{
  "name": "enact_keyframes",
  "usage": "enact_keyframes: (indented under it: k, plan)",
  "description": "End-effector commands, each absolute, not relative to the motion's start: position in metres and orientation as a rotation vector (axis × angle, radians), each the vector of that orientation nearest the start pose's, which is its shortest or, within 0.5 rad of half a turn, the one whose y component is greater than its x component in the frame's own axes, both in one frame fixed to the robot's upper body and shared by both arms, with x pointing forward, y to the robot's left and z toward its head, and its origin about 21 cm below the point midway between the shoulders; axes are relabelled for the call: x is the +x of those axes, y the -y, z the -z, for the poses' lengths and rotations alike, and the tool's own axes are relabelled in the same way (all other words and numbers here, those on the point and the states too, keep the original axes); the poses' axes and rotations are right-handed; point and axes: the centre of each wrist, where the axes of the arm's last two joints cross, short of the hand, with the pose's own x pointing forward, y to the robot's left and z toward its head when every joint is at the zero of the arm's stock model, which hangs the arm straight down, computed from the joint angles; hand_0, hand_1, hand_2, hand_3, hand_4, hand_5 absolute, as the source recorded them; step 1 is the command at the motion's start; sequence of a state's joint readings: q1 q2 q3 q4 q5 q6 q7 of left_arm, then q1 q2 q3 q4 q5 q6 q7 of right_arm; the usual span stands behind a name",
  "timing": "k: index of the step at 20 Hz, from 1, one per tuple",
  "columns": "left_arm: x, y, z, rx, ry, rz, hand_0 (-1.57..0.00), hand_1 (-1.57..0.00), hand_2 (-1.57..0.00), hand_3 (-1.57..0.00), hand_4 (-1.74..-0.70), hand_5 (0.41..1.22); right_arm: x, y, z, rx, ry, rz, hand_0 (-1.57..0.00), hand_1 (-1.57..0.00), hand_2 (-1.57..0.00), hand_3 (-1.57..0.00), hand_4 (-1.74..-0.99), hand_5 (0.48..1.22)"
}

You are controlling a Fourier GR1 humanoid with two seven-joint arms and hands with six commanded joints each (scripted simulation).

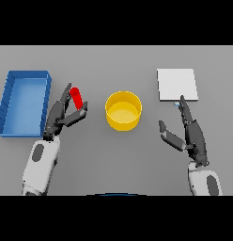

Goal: Pick up the red beaker and tilt it to pour out 1 green nut into yellow bowl. Pick up the yellow bowl and place it on the metallic measuring scale.

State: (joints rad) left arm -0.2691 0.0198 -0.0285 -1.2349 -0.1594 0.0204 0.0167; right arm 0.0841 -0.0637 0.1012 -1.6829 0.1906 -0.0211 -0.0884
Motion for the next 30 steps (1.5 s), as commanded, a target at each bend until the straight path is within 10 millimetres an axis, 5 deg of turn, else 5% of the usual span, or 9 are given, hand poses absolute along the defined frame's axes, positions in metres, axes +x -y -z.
enact_keyframes:
  k: [1,15,17,19,22,24,30]
  plan:
    - [0.315,-0.201,0.019,0.065,1.469,0.239,0.00,0.00,0.00,0.00,-1.33,0.714,0.226,0.224,-0.010,-0.146,1.698,-0.239,0.00,0.00,0.00,0.00,-1.338,0.688]
    - [0.353,-0.187,0.016,0.038,1.517,0.263,0.00,0.00,-0.03,0.00,-1.39,0.752,0.225,0.226,-0.015,-0.153,1.702,-0.235,0.00,0.00,0.00,0.00,-1.295,0.683]
    - [0.356,-0.180,0.018,0.024,1.487,0.227,-0.25,-0.28,-0.31,-0.22,-1.44,0.795,0.228,0.226,-0.016,-0.157,1.695,-0.233,0.00,0.00,0.00,0.00,-1.289,0.684]
    - [0.356,-0.175,0.021,0.059,1.481,0.207,-0.68,-0.70,-0.71,-0.71,-1.44,0.949,0.226,0.228,-0.014,-0.153,1.702,-0.236,0.00,0.00,0.00,0.00,-1.285,0.683]
    - [0.358,-0.169,0.022,0.101,1.521,0.234,-1.12,-1.13,-1.13,-1.13,-1.44,1.082,0.228,0.230,-0.016,-0.157,1.697,-0.229,0.00,0.00,0.00,0.00,-1.290,0.684]
    - [0.359,-0.168,0.022,0.097,1.517,0.219,-1.28,-1.29,-1.29,-1.29,-1.45,1.132,0.227,0.224,-0.015,-0.139,1.712,-0.240,0.00,0.00,0.00,0.00,-1.293,0.682]
    - [0.361,-0.165,0.016,0.087,1.599,0.200,-1.49,-1.50,-1.50,-1.50,-1.66,1.108,0.232,0.220,-0.012,-0.139,1.711,-0.259,0.00,0.00,0.00,0.00,-1.274,0.674]
